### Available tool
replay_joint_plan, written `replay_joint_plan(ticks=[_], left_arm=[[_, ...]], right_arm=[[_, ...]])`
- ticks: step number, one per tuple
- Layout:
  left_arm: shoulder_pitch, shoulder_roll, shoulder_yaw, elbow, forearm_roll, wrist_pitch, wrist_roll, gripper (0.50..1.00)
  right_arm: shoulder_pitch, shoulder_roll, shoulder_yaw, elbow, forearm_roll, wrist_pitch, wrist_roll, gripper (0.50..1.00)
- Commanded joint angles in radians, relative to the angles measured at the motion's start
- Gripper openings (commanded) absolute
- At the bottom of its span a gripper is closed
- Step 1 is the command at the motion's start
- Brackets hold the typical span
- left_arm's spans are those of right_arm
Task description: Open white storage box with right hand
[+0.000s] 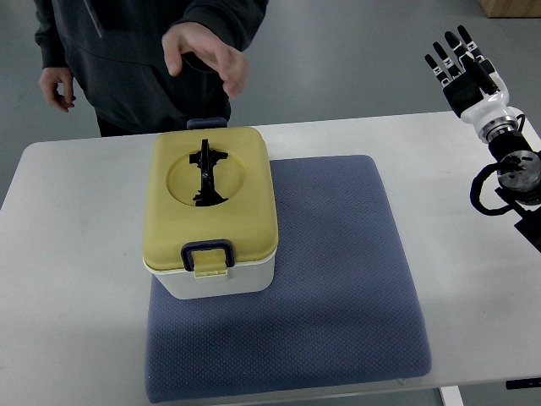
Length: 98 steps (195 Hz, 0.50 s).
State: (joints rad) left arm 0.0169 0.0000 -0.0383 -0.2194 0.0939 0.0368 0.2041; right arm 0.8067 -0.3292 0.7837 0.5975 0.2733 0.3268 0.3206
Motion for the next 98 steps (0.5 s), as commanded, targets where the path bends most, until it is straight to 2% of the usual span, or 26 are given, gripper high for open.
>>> replay_joint_plan(ticks=[1,67,98], left_arm=[[0.0,0.0,0.0,0.0,0.0,-0.001,0.0,1.0],[0.0,0.0,-0.003,0.0,-0.002,-0.005,-0.012,1.0],[0.0,0.0,-0.002,0.0,-0.002,-0.005,-0.012,1.0]], right_arm=[[0.0,0.001,-0.001,-0.001,0.0,0.0,0.0,0.932],[0.025,-0.001,-0.017,0.001,-0.014,-0.002,-0.002,0.932],[0.089,-0.028,-0.017,0.004,-0.158,0.006,-0.003,0.932]])
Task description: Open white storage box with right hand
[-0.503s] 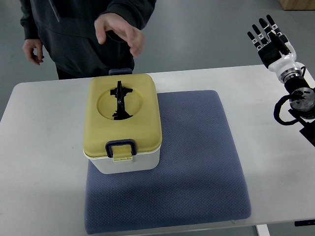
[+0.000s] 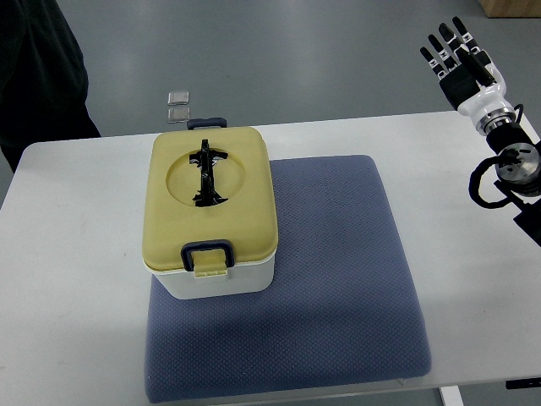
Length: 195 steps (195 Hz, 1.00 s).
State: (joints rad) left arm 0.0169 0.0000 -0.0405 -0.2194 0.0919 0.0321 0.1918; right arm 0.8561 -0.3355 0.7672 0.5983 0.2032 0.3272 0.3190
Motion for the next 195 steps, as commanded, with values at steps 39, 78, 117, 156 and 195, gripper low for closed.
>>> replay_joint_plan(ticks=[39,78,117,156,195], left_arm=[[0.0,0.0,0.002,0.0,0.002,0.0,0.0,1.0],[0.0,0.0,0.002,-0.002,0.002,-0.001,0.003,1.0],[-0.002,0.0,0.004,-0.008,0.002,-0.001,0.006,1.0],[-0.002,0.0,0.001,-0.008,0.002,-0.001,0.006,1.0],[-0.002,0.0,0.001,-0.008,0.002,-0.001,0.006,1.0]], right_arm=[[0.224,-0.037,-0.071,0.014,-0.475,0.064,-0.057,0.934],[0.446,-0.04,-0.284,0.133,-0.935,0.159,-0.054,0.934],[0.652,-0.056,-0.538,0.34,-1.206,0.181,-0.005,0.932],[0.767,-0.03,-0.736,0.439,-1.516,-0.005,0.166,0.93],[0.782,0.026,-0.882,0.439,-1.63,-0.232,0.269,0.93]])
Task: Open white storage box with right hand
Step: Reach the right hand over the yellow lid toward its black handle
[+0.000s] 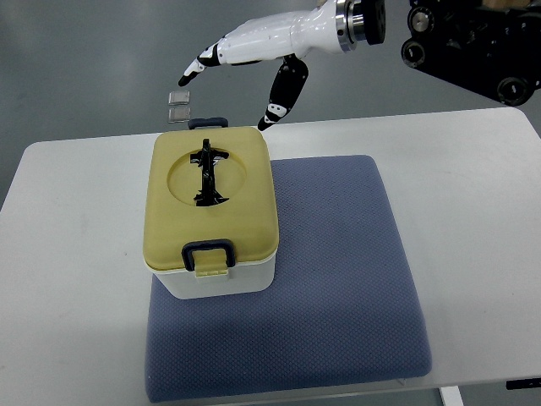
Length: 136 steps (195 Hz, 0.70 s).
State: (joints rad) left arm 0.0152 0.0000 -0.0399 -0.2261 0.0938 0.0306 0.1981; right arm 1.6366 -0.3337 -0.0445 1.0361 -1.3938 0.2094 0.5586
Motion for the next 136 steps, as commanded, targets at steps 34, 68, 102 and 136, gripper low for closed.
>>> replay_joint_plan(ticks=[34,68,102,136], left_arm=[[0.0,0.0,0.0,-0.001,0.0,0.0,0.0,1.0],[0.0,0.0,0.002,-0.001,0.0,0.0,0.001,1.0],[0.0,0.0,0.002,-0.001,0.0,0.0,0.001,1.0],[0.0,0.0,0.002,-0.001,0.0,0.0,0.001,1.0]], right_arm=[[-0.015,0.056,-0.097,-0.008,-0.034,-0.206,0.034,0.93],[-0.04,0.088,-0.098,-0.034,-0.051,-0.235,0.032,0.93],[-0.087,0.113,-0.1,-0.074,-0.073,-0.252,0.029,0.93],[-0.116,0.137,-0.098,-0.107,-0.083,-0.277,0.026,0.919]])
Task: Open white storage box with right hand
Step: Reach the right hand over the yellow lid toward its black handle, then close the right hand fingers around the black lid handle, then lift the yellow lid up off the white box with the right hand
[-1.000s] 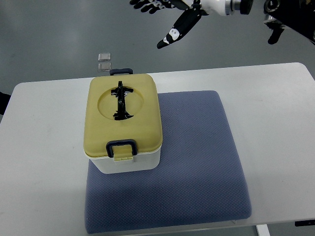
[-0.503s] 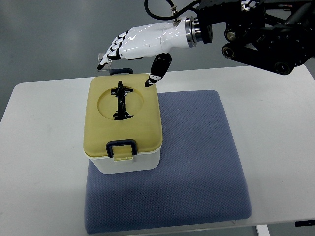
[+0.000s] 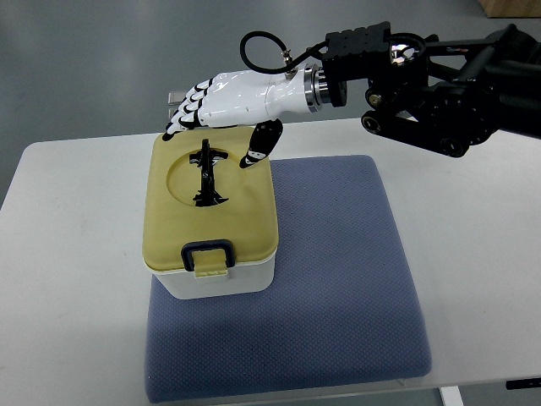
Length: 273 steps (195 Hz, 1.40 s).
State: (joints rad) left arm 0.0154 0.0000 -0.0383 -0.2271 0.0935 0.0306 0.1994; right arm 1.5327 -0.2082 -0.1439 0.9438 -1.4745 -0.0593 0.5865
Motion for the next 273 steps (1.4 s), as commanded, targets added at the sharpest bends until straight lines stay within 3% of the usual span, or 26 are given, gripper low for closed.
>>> replay_joint_plan(ticks=[1,21,60,86,87,126,137,217,273], left_arm=[[0.0,0.0,0.0,0.0,0.0,0.0,0.0,1.0],[0.0,0.0,0.0,0.0,0.0,0.0,0.0,1.0],[0.0,0.0,0.0,0.0,0.0,0.0,0.0,1.0],[0.0,0.0,0.0,0.0,0.0,0.0,0.0,1.0],[0.0,0.0,0.001,0.0,0.0,0.0,0.0,1.0],[0.0,0.0,0.001,0.0,0.0,0.0,0.0,1.0],[0.0,0.0,0.001,0.0,0.0,0.0,0.0,1.0],[0.0,0.0,0.001,0.0,0.0,0.0,0.0,1.0],[0.0,0.0,0.0,0.0,0.0,0.0,0.0,1.0]], right_arm=[[-0.014,0.013,0.001,-0.014,-0.003,-0.008,-0.002,0.917],[-0.017,0.027,0.001,-0.02,-0.003,-0.017,-0.002,0.909],[-0.031,0.053,0.001,-0.03,-0.003,-0.033,-0.002,0.836],[-0.039,0.056,0.001,-0.03,-0.003,-0.033,-0.002,0.827],[-0.039,0.062,0.001,-0.033,-0.003,-0.034,-0.002,0.777],[-0.04,0.073,0.0,-0.037,-0.003,-0.034,0.001,0.592],[-0.039,0.075,0.003,-0.037,-0.003,-0.034,0.004,0.5],[0.034,0.05,0.018,-0.008,0.01,-0.048,0.009,0.5],[0.115,-0.106,0.03,0.053,0.013,-0.048,0.024,0.5]])
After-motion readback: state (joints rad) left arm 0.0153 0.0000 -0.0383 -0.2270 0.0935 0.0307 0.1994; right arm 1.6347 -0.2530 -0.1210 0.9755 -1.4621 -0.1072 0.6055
